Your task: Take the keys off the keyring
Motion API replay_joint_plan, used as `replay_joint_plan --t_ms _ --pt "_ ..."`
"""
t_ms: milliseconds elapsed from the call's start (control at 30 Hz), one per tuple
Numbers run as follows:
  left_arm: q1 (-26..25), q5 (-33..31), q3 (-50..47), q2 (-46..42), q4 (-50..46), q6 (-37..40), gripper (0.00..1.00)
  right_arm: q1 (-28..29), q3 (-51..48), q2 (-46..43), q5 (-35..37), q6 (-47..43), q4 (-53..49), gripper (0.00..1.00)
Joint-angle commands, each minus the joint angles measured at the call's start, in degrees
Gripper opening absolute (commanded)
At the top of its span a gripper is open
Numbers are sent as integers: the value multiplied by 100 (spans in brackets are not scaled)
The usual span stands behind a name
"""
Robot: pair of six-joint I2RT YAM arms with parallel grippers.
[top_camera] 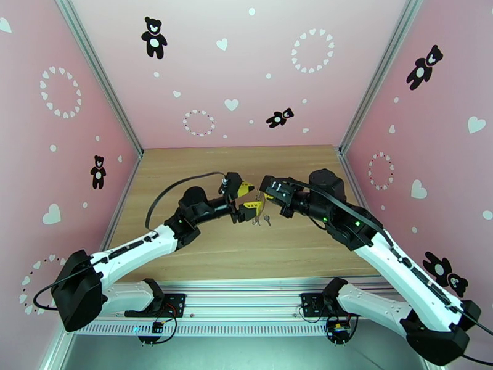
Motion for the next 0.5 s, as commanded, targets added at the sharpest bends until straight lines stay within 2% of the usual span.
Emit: replay_joint_plan --t_ms 0,100,233,333,467 --pt "-124 -644 -161 -54 433 178 72 19 348 82 98 251 -368 0" --pt "-208 -548 -81 168 458 257 73 26 412 132 20 316 -401 0" --pt "-230 -477 41 437 576 276 69 20 417 173 -17 345 -376 0" --pt "-236 -502 94 588 706 279 63 20 430 200 -58 353 -392 0" --pt "-236 -686 74 692 905 299 49 20 405 200 -77 310 -490 0"
